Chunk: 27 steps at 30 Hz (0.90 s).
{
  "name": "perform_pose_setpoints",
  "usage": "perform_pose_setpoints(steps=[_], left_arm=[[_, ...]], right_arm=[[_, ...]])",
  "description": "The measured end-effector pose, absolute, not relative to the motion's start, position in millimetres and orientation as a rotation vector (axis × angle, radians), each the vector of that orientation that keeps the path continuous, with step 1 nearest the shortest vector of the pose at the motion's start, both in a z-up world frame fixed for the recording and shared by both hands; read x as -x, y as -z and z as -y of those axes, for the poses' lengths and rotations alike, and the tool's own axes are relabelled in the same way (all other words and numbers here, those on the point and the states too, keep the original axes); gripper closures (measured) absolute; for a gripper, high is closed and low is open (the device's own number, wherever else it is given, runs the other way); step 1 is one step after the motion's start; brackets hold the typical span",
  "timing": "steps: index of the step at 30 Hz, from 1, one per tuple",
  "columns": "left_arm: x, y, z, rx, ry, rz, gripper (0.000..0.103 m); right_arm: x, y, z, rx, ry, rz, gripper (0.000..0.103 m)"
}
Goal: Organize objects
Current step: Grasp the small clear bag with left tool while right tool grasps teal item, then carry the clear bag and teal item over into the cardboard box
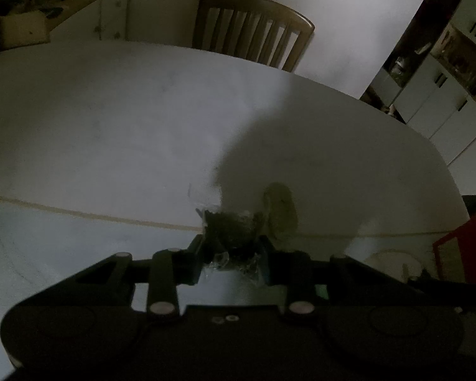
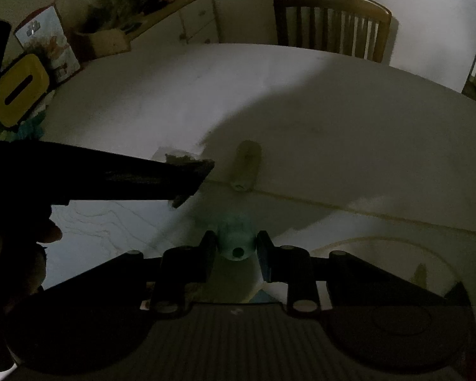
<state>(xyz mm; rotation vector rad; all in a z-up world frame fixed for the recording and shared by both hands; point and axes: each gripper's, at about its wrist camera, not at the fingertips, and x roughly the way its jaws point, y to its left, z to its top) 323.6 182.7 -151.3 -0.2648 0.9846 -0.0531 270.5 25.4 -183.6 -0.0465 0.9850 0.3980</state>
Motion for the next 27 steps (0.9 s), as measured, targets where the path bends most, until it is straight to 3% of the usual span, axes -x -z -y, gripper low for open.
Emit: perform_pose_setpoints(steps=[27], left_arm=[[-251.6, 62.2, -116.5, 0.251, 0.233, -0.909, 0.070]], right_arm=[[-186.1, 74.5, 68.6, -0.063, -0.364, -0.820, 0.076]])
